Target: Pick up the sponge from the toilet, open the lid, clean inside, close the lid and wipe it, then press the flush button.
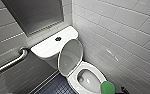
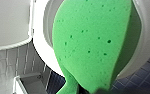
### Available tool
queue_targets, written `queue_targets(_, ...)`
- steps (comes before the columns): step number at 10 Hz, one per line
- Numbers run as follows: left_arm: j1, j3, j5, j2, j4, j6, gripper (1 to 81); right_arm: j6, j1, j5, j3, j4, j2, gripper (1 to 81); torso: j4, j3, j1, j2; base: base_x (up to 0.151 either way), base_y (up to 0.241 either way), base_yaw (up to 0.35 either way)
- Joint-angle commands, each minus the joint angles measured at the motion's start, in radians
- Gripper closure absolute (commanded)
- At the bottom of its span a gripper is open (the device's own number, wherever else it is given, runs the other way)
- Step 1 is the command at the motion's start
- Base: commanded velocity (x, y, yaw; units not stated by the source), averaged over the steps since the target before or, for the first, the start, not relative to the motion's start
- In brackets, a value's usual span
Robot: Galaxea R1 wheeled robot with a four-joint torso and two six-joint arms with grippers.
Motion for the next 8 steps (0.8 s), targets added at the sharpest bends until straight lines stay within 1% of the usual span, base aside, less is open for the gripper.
queue_targets(1, 0.013, 0.028, 0.080, -0.013, 0.001, 0.008, 1.0, 0.005, 0.189, -0.238, -0.058, 0.007, 0.083, 81.1, 0.000, 0.000, 0.000, 0.000, 0.000, 0.000, 0.000)
queue_targets(3, 0.013, 0.027, 0.080, -0.015, -0.001, 0.008, 1.0, 0.005, 0.252, -0.287, -0.113, 0.003, 0.151, 81.1, 0.000, 0.000, 0.000, 0.000, 0.000, 0.000, 0.000)
queue_targets(4, 0.011, 0.027, 0.080, -0.015, -0.001, 0.008, 1.0, 0.005, 0.280, -0.292, -0.121, 0.003, 0.174, 81.1, 0.000, 0.000, 0.000, 0.000, 0.000, 0.000, 0.000)
queue_targets(5, 0.008, 0.028, 0.081, -0.015, -0.001, 0.008, 1.0, 0.005, 0.304, -0.295, -0.124, 0.004, 0.194, 81.1, 0.024, 0.000, 0.000, 0.000, 0.000, 0.000, 0.000)
queue_targets(6, 0.006, 0.028, 0.081, -0.015, -0.001, 0.008, 1.0, 0.007, 0.321, -0.301, -0.135, 0.003, 0.219, 81.1, 0.085, 0.000, 0.000, 0.000, 0.000, 0.000, 0.000)
queue_targets(7, 0.006, 0.027, 0.081, -0.015, -0.001, 0.008, 1.0, 0.007, 0.332, -0.318, -0.162, 0.006, 0.254, 81.1, 0.106, 0.000, 0.000, 0.000, 0.000, 0.000, 0.000)
queue_targets(8, 0.008, 0.025, 0.081, -0.016, -0.002, 0.008, 1.0, 0.007, 0.343, -0.321, -0.189, 0.007, 0.286, 81.1, 0.029, 0.000, 0.000, 0.000, 0.000, 0.000, 0.000)
